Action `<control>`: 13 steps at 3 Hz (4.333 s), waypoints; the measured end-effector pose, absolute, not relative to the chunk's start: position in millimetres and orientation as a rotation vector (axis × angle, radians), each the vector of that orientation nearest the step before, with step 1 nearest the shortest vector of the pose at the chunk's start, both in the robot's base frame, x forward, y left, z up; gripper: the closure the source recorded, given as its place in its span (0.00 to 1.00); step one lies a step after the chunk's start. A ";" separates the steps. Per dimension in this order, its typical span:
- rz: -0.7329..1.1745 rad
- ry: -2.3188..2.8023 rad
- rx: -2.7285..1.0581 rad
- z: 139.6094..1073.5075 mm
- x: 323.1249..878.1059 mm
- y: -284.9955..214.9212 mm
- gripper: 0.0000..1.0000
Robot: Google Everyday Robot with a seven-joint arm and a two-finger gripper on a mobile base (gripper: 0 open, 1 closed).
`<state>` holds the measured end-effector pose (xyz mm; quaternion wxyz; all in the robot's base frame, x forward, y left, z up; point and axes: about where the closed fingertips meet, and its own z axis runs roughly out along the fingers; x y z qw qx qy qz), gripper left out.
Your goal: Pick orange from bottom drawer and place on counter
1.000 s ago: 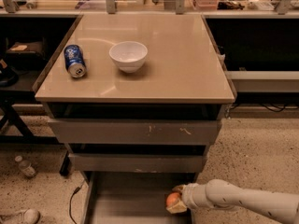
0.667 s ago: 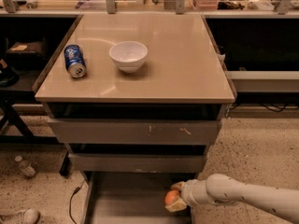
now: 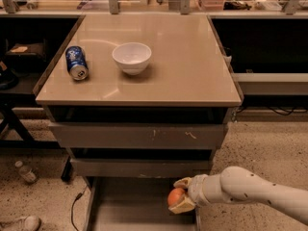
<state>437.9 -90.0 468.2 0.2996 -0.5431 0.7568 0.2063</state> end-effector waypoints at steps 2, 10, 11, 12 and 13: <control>0.515 1.970 -1.469 498.3 432.6 -85.8 1.00; 0.010 1.587 -1.547 792.1 464.5 -69.5 1.00; -0.091 1.510 -1.557 832.7 476.3 -66.4 1.00; -0.168 1.460 -1.549 877.4 503.6 -70.3 1.00; -0.240 1.432 -1.550 912.1 536.4 -71.9 1.00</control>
Offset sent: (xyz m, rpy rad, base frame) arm -0.0131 0.0089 0.0852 -0.0273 -0.1157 0.0522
